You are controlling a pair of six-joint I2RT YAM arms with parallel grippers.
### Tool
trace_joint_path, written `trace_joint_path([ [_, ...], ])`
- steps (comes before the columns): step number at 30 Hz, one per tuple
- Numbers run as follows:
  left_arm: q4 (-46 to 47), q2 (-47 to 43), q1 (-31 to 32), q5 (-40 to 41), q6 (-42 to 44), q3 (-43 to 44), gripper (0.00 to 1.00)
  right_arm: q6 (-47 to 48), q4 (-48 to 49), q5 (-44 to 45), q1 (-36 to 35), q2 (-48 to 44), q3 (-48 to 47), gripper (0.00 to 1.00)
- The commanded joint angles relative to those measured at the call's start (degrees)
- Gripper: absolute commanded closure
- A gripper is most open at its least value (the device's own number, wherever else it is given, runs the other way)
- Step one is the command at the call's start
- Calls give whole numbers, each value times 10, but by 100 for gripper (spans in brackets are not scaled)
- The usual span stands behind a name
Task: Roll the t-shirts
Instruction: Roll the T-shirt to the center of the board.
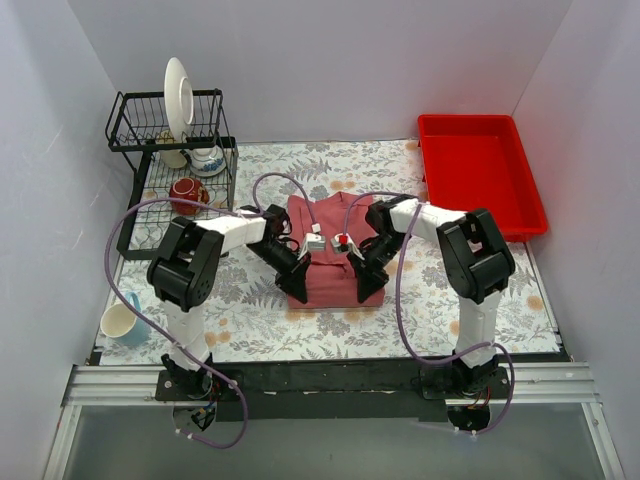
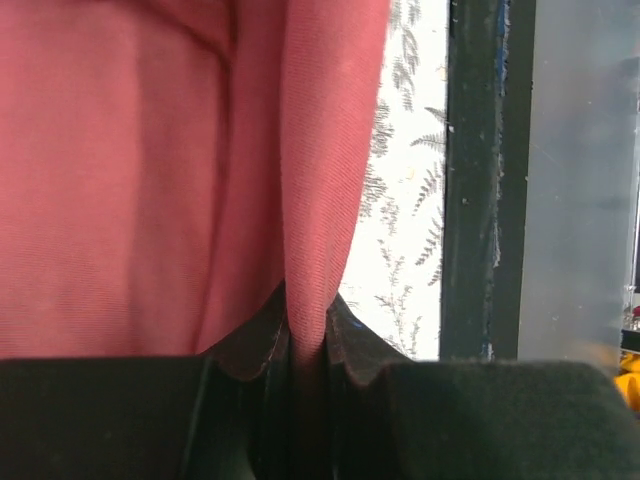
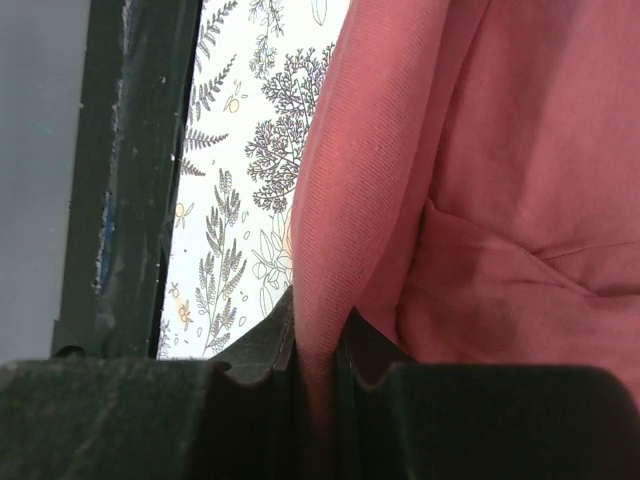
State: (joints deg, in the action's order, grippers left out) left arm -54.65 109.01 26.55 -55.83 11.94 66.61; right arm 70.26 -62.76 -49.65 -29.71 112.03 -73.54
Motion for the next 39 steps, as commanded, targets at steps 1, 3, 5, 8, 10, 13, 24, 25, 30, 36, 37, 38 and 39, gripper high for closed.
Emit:
trace_joint_path([
  [1,-85,45,-39,76,29,57,99,12,-120,35,40,35,-30,94],
  [3,-104,75,-47,78,37,81,99,12,-120,32,45,52,-36,94],
  [5,-120,93,-53,82,45,104,98,14,-119,32,50,64,-45,94],
  [8,-132,110,-60,98,59,110,95,8,-120,31,54,103,-67,94],
  [10,-123,102,-64,117,52,102,78,2,-120,30,55,119,-78,93],
  [13,-15,22,-75,157,4,50,54,-13,-119,23,55,151,-106,91],
  [24,240,-286,9,220,-21,-101,39,-64,-119,7,70,231,-165,91],
  [25,256,-305,25,229,-14,-137,39,-82,-119,10,71,237,-180,91],
  [30,358,-367,128,270,12,-228,36,-90,-122,30,70,257,-193,90],
  [36,401,-315,156,282,12,-249,36,-85,-122,41,70,256,-180,90],
  [37,406,-298,156,285,11,-252,37,-83,-122,41,70,255,-179,90],
  [38,420,-290,158,288,12,-256,37,-80,-121,39,70,253,-178,90],
  [39,429,-283,159,293,13,-267,36,-79,-121,37,70,253,-175,90],
])
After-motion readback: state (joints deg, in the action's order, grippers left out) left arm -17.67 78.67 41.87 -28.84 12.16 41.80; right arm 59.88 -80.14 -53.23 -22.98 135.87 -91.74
